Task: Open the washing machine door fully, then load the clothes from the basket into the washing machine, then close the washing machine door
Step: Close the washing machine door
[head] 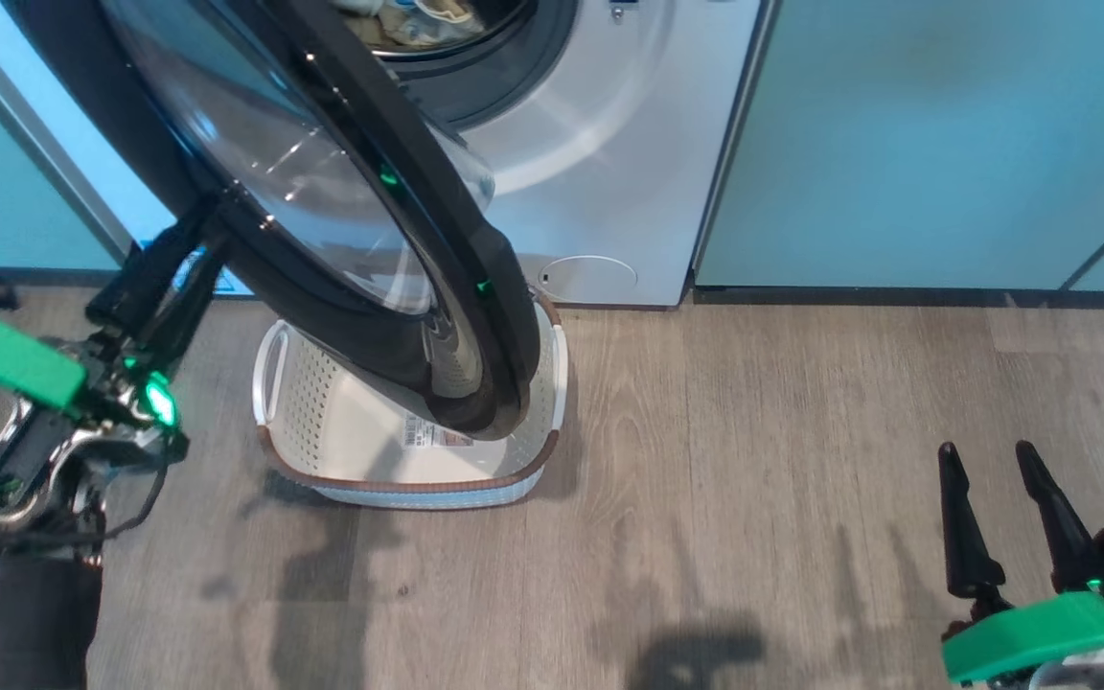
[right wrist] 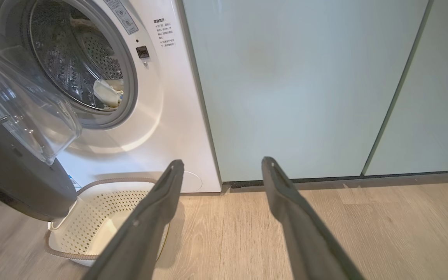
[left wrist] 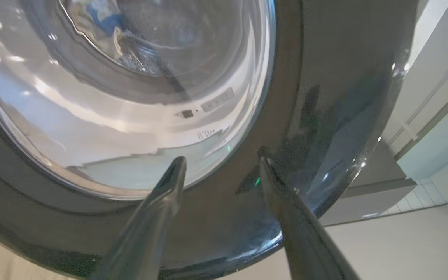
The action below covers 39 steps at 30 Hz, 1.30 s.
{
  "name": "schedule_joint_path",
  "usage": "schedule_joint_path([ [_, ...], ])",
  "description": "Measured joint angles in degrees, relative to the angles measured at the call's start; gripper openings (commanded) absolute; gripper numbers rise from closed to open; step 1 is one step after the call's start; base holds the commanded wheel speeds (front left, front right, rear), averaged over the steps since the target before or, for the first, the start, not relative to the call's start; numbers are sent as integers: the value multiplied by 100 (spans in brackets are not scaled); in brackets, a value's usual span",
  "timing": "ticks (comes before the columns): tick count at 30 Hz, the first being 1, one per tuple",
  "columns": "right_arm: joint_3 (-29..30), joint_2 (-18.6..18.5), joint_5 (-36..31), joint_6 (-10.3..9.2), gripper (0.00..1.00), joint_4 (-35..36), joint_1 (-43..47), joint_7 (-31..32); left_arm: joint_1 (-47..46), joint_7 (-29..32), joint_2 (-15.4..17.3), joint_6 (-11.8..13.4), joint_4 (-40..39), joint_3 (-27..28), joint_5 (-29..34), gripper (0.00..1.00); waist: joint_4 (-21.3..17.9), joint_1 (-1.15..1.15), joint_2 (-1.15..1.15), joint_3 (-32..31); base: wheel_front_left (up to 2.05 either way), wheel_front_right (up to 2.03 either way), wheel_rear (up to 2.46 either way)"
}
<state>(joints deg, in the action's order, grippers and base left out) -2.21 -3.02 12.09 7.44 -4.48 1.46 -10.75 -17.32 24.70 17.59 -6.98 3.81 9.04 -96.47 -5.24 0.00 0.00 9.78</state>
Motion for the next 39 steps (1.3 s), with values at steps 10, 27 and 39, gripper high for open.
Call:
schedule_joint_path([
  [10,24,12,-1,0,100,34,42,19,363,-1167,-48,-1,-483,129,1470,100,83,0,0,-62,0,0,0],
  [27,60,21,-55,0,100,108,83,69,1844,-3607,167,1143,-939,-1050,6784,100,213,0,0,-199,0,0,0],
  [39,108,23,-56,0,100,143,311,119,2470,-3688,102,1684,-1254,-1486,7630,100,243,0,0,-284,0,0,0],
])
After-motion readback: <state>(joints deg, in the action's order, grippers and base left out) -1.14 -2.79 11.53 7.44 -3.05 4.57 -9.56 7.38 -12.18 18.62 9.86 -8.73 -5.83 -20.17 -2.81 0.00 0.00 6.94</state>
